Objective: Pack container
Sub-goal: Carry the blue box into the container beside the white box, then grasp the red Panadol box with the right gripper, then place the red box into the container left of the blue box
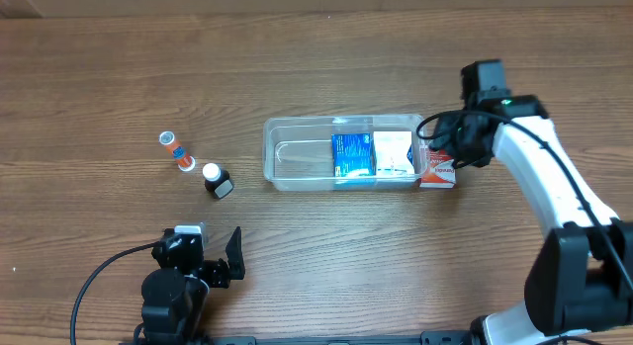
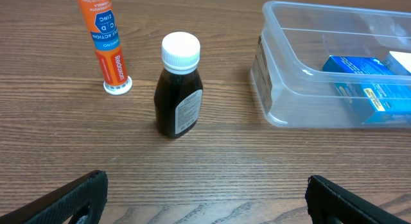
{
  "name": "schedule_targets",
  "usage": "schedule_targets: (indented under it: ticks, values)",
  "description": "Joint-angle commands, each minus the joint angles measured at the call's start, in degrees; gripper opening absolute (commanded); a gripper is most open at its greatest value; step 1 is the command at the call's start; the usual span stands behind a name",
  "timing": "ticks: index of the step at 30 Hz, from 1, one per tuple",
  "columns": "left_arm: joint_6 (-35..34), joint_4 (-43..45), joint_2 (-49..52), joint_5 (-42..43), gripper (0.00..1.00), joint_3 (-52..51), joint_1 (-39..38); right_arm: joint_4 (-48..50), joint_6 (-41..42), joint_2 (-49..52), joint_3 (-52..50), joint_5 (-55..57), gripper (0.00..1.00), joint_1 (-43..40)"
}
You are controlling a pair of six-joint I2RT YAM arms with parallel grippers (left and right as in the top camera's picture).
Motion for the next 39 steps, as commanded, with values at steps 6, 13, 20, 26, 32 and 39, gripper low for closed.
schedule_targets:
  ticks: [6,13,20,26,32,39]
  values:
    - [1.05,0.20,-0.46,0.17,1.00,-0.17,-0.28,1.09,-5.97,0.31,-2.01,0.20,0.75,0.13]
    - [1.05,0.22,-0.46,0.17,1.00,-0.17,-0.28,3.23,-6.56,6.38,-2.12,-0.11,0.95,-0.22]
    - [1.05,0.20,-0.46,0.17,1.00,-0.17,-0.28,6.23,-6.32,8.90,-4.11,-0.42,0.88,-0.33]
    - [1.05,0.20,-0.46,0.17,1.00,-0.17,-0.28,3.63,-3.43,8.20,-4.37,3.91,0.73,-2.64]
    - [1.05,0.22,-0.46,0.17,1.00,-0.17,-0.28,-7.21,-3.32,-7.17,8.55,-1.44,0.70,1.25]
    - [1.05,0.20,-0.46,0.17,1.00,-0.17,-0.28,6.86,4.02,-7.61,8.85,7.15,0.71,27.10]
